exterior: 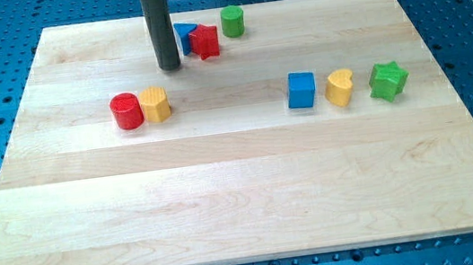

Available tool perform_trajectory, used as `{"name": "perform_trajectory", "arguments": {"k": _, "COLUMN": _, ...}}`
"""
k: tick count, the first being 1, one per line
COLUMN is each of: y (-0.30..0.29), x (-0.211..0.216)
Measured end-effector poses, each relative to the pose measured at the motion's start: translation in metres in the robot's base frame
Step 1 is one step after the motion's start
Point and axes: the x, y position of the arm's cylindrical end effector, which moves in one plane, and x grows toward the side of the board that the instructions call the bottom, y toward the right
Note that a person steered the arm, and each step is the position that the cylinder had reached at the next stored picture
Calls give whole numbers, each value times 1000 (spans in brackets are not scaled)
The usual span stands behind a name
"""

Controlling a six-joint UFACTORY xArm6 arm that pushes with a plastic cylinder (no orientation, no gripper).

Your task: Push the blue triangle into the yellow heart

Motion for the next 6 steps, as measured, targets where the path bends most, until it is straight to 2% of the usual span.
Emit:
{"name": "perform_trajectory", "arguments": {"k": 3, "y": 6, "x": 12}}
{"name": "perform_trajectory", "arguments": {"k": 4, "y": 32, "x": 22}}
{"name": "perform_trajectory", "arguments": {"k": 6, "y": 148, "x": 70}}
